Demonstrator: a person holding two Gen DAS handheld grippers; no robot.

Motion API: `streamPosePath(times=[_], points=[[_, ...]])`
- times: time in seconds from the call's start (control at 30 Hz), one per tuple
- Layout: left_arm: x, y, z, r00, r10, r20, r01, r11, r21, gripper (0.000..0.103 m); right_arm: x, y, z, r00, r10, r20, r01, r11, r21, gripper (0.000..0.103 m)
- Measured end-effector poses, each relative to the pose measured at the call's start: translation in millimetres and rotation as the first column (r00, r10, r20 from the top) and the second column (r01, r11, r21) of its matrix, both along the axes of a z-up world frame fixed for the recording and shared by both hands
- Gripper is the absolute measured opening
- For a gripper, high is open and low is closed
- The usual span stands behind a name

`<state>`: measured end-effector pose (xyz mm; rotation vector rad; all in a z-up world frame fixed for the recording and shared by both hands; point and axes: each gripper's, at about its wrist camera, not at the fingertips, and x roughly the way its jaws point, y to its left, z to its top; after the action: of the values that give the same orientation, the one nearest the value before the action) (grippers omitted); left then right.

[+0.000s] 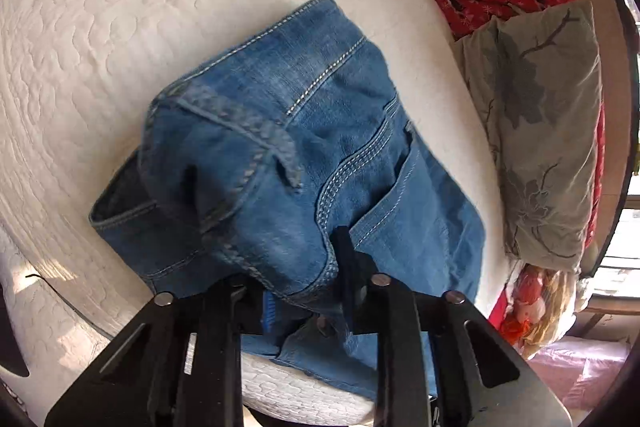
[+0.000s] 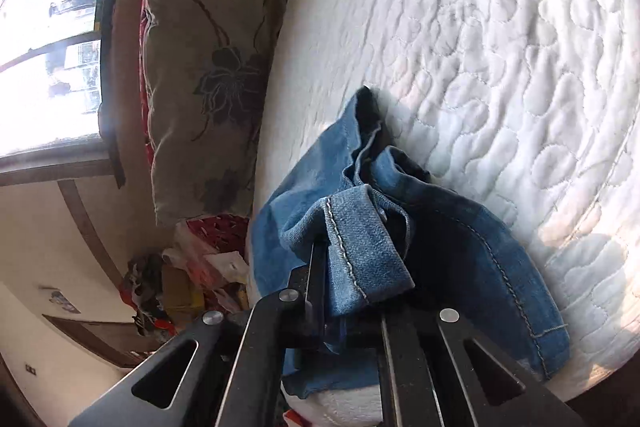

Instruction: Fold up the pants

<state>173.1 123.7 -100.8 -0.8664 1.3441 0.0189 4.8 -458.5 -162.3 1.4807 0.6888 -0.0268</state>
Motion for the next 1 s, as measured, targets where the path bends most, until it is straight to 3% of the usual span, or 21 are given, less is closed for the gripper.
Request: streamPosePath(times=[0.07, 0.1, 0.2, 0.27, 0.33, 0.37, 0.43, 0.5, 0.57, 0.63, 0.7, 0.73, 0.8, 0.83, 0.87, 1.0], points=[[5.0, 12.0, 36.0, 0.997, 0.018, 0.078, -0.013, 0.997, -0.072, 0.017, 9.1, -7.2, 45.3, 0.987, -0.002, 0.163, 0.004, 1.0, -0.014, 0.004], [3.0, 18.2, 55.5, 0.991, 0.019, 0.136, -0.008, 0.997, -0.083, 0.017, 11.5, -7.8, 71.9, 0.974, 0.028, 0.223, -0.013, 0.998, -0.069, 0.004], [-13.2, 32.1, 86.4, 0.97, 0.013, 0.241, 0.005, 0.997, -0.074, 0.017, 5.2, 3.6, 118.2, 0.934, 0.161, 0.32, -0.097, 0.974, -0.207, 0.007], [-29.4, 39.0, 75.1, 0.969, -0.007, 0.245, 0.012, 1.0, -0.022, 0.017, -7.1, 17.4, 107.9, 0.93, 0.234, 0.285, -0.17, 0.958, -0.231, 0.008], [-39.3, 41.6, 36.8, 0.985, -0.025, 0.172, 0.021, 1.0, 0.022, 0.017, -25.3, 29.6, 73.8, 0.943, 0.273, 0.19, -0.226, 0.946, -0.234, 0.008], [-43.3, 44.3, 11.1, 0.994, -0.03, 0.107, 0.029, 0.999, 0.019, 0.017, -34.3, 34.5, 53.4, 0.947, 0.289, 0.138, -0.253, 0.939, -0.232, 0.008], [-51.9, 51.1, -37.7, 1.0, -0.014, -0.018, 0.012, 0.998, -0.061, 0.017, -45.5, 43.9, 16.6, 0.952, 0.306, 0.006, -0.297, 0.93, -0.214, 0.008], [-59.8, 59.5, -59.0, 0.999, 0.01, -0.04, -0.014, 0.995, -0.103, 0.017, -55.9, 48.6, -2.4, 0.949, 0.31, -0.048, -0.313, 0.923, -0.224, 0.008], [-61.9, 61.2, -56.9, 1.0, 0.009, -0.03, -0.012, 0.994, -0.106, 0.019, -63.2, 45.8, -14.4, 0.952, 0.288, -0.101, -0.304, 0.924, -0.233, 0.009], [-62.9, 58.6, -44.4, 0.999, -0.036, -0.006, 0.036, 0.997, -0.062, 0.02, -68.7, 40.1, -21.4, 0.951, 0.278, -0.135, -0.301, 0.932, -0.203, 0.013], [-66.7, 55.2, -28.8, 0.996, -0.079, 0.028, 0.08, 0.996, -0.032, 0.023, -74.7, 34.4, -19.3, 0.947, 0.286, -0.143, -0.309, 0.935, -0.174, 0.022], [-71.9, 56.9, -23.6, 0.994, -0.094, 0.047, 0.096, 0.995, -0.036, 0.026, -78.5, 31.4, -15.7, 0.946, 0.292, -0.14, -0.314, 0.933, -0.177, 0.025], [-85.5, 62.8, -16.9, 0.991, -0.113, 0.067, 0.116, 0.992, -0.045, 0.044, -88.9, 20.1, -3.4, 0.951, 0.281, -0.132, -0.304, 0.927, -0.22, 0.041], [-93.2, 64.9, -15.8, 0.992, -0.109, 0.07, 0.112, 0.993, -0.042, 0.059, -91.8, 12.9, 4.5, 0.958, 0.256, -0.127, -0.281, 0.926, -0.252, 0.047], [-100.9, 65.3, -15.4, 0.992, -0.099, 0.073, 0.102, 0.994, -0.04, 0.064, -93.2, 3.2, 10.8, 0.967, 0.224, -0.123, -0.25, 0.926, -0.284, 0.058], [-109.5, 42.6, -21.6, 0.99, -0.112, 0.081, 0.12, 0.986, -0.113, 0.064, -72.7, -27.4, 14.1, 0.983, 0.14, -0.119, -0.173, 0.922, -0.346, 0.062]])
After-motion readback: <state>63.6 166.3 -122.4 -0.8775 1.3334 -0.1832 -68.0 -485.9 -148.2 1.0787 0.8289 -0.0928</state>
